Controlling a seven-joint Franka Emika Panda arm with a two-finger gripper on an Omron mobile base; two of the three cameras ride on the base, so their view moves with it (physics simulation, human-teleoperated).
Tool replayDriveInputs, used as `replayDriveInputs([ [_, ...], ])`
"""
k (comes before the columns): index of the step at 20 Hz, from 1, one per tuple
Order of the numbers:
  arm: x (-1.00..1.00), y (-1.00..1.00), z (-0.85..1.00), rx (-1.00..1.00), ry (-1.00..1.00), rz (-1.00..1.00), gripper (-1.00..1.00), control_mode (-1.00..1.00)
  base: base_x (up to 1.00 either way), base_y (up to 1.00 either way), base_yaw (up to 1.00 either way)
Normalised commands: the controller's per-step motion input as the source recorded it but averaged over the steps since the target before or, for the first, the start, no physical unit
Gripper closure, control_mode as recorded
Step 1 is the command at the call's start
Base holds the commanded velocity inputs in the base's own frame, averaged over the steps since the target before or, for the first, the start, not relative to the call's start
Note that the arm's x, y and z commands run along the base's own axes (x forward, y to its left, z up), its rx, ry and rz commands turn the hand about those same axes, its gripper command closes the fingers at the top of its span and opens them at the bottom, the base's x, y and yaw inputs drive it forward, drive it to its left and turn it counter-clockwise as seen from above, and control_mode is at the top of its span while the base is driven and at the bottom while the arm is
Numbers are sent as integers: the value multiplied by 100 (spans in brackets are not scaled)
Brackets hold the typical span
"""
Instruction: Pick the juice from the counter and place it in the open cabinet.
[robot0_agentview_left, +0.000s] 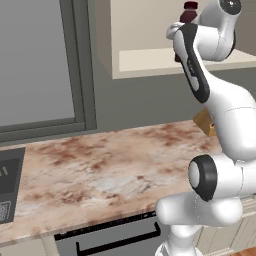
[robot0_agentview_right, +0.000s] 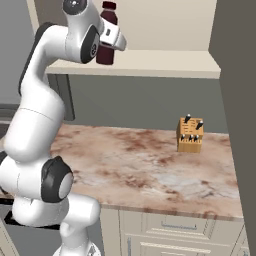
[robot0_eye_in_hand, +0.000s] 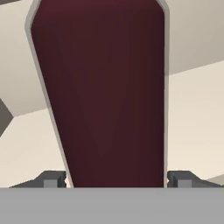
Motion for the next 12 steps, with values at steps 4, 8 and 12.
replayDriveInputs([
  [4, 50, 3, 0, 0, 0, 0, 100, -100, 0, 0, 0],
  [8, 56, 0, 0, 0, 0, 0, 100, -100, 0, 0, 0],
  [12, 59, 0, 0, 0, 0, 0, 100, -100, 0, 0, 0],
])
